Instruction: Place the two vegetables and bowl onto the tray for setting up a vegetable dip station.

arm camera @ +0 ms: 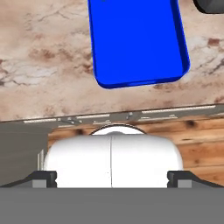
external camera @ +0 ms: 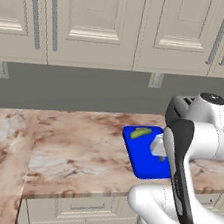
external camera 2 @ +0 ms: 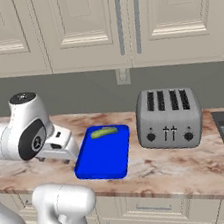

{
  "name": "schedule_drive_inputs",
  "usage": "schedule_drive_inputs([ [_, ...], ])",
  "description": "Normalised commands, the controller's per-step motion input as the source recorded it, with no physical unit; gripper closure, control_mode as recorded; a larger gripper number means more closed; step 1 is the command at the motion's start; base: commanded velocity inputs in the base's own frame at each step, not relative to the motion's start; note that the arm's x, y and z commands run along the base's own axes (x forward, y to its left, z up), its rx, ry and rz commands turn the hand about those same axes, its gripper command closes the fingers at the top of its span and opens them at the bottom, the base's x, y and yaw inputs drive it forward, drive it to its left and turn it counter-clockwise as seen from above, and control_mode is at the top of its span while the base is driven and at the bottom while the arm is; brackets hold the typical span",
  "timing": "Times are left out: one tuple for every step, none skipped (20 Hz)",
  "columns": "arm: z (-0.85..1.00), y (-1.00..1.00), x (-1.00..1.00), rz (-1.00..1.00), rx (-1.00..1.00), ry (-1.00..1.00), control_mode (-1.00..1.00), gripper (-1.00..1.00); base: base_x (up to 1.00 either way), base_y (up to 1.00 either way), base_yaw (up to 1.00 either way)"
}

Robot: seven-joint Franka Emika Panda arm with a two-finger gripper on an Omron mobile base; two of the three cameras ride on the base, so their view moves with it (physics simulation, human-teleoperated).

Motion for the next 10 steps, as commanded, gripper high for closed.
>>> schedule_drive_inputs([
  [0.06,0.11,0.0,0.04,-0.05,0.01,-1.0,-1.0,0.0,0.0,0.0],
  [0.07,0.19,0.0,0.07,-0.06,0.03,-1.0,-1.0,0.0,0.0,0.0],
  [0.04,0.19,0.0,0.07,-0.06,0.01,-1.0,-1.0,0.0,0.0,0.0],
  [0.04,0.1,0.0,0.05,-0.04,0.0,-1.0,-1.0,0.0,0.0,0.0],
  [0.04,0.0,0.0,0.02,-0.02,0.0,-1.0,-1.0,0.0,0.0,0.0],
  [0.01,0.0,0.0,0.01,0.0,0.0,-1.0,-1.0,0.0,0.0,0.0],
  [0.0,0.0,0.0,0.0,0.0,0.0,-1.0,-1.0,0.0,0.0,0.0],
  [0.0,0.0,0.0,0.0,0.0,0.0,-1.0,-1.0,0.0,0.0,0.0],
  [0.0,0.0,0.0,0.0,0.0,0.0,-1.0,-1.0,0.0,0.0,0.0],
  [0.0,0.0,0.0,0.01,0.0,0.0,-1.0,-1.0,0.0,0.0,0.0],
])
